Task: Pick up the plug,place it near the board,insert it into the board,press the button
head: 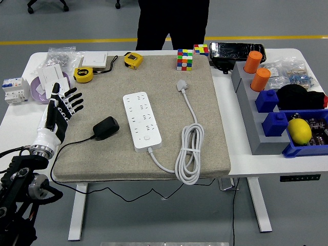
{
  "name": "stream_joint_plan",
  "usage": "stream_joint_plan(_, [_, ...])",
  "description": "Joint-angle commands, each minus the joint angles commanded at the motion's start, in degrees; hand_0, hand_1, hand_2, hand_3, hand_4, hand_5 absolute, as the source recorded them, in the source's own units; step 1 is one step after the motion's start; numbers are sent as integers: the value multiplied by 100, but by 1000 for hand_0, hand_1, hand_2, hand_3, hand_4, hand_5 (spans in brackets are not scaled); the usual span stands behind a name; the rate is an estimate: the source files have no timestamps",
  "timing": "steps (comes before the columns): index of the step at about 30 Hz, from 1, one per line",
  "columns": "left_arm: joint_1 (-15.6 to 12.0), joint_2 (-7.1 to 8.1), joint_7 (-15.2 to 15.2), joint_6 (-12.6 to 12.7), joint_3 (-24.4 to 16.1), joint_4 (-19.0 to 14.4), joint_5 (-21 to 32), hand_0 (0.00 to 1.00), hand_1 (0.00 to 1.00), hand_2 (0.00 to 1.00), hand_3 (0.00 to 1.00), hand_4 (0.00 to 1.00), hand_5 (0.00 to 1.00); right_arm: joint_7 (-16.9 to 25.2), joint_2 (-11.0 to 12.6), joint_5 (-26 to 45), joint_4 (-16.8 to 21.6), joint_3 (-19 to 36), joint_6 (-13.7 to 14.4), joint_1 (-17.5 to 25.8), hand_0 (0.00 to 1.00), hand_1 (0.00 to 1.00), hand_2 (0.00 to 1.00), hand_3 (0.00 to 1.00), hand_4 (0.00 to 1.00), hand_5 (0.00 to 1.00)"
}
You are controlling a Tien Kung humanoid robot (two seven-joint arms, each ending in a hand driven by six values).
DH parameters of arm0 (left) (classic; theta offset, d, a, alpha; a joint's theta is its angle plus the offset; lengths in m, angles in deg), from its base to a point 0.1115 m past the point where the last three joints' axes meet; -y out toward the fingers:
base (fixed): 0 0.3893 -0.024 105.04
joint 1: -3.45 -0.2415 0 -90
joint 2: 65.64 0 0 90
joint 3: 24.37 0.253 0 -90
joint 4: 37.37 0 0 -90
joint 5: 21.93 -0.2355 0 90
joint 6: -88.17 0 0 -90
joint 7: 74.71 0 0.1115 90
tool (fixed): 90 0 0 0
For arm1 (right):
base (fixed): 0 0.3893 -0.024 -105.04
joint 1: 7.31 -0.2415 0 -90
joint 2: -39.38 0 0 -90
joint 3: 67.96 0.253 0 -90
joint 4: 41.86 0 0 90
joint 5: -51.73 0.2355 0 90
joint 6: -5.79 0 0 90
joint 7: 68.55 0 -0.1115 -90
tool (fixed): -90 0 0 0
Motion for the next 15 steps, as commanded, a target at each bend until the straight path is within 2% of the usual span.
stream_joint_plan(15, [-22, 11, -4, 1, 18, 15, -27, 763, 778, 768, 774, 998, 998, -6, 12, -1, 0, -34, -3, 10, 825, 750, 747, 787, 998, 929])
